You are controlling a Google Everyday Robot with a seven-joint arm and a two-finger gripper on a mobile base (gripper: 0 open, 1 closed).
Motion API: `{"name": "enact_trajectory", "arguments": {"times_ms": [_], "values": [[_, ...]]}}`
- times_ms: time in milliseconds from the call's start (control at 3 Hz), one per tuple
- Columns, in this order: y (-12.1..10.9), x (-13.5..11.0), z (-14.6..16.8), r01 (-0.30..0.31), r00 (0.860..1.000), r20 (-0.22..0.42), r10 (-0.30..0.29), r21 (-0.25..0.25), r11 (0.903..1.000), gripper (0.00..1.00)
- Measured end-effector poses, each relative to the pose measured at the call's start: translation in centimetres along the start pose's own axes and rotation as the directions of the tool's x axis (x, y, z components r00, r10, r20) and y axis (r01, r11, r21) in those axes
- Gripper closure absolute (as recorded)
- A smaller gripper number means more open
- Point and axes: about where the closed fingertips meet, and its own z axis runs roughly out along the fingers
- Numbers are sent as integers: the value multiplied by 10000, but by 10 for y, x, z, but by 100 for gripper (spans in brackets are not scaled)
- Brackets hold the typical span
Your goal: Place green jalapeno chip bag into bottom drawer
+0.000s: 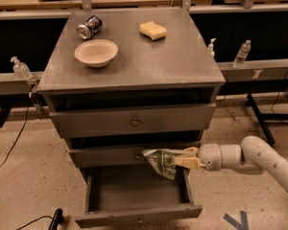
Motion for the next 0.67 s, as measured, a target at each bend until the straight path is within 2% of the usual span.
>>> {"name": "enact_trajectory", "arguments": {"times_ms": [333,667], "values": [[-23,41,7,-263,9995,201,261,107,9996,100],[-41,79,10,-799,9968,54,797,491,9956,100]]}}
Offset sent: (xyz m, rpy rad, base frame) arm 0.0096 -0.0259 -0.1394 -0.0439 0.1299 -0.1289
